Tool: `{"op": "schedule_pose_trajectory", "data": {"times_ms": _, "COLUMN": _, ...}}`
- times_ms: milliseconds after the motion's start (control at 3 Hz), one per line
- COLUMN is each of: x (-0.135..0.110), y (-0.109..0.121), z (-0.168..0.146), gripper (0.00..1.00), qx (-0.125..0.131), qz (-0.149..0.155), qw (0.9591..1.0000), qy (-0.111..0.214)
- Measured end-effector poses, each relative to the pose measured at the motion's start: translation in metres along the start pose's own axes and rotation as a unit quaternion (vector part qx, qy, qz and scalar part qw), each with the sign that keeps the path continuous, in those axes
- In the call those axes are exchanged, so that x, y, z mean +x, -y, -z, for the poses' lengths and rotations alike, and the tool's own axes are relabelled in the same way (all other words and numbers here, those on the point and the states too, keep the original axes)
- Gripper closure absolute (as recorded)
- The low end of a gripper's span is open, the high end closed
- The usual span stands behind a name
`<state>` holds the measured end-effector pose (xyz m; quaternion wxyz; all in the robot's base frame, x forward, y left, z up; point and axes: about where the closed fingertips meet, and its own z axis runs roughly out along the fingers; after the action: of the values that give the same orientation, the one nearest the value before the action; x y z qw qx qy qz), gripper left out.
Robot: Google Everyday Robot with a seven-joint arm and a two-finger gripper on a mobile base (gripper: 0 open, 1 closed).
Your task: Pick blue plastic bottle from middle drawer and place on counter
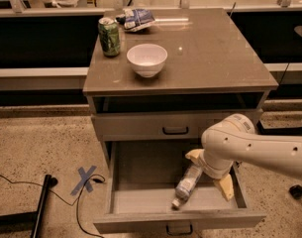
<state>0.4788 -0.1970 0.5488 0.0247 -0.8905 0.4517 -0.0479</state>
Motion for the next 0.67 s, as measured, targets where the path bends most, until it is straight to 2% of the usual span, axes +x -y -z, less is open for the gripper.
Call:
{"op": "schedule_pose_trajectory", "data": {"times_ms": 333, "x": 0.003, "y": 0.007, "z": -0.008, "gripper": 0.0, "qx": 0.018, "qz": 0.031, "qw": 0.9993, "qy": 0.006}}
{"op": "schedule_pose_trajectory", "data": {"times_ms": 667, "x": 0.019, "y": 0.029, "z": -0.042, "gripper": 0.0, "qx": 0.051, "qz": 0.047, "qw": 0.9966, "qy": 0.044}}
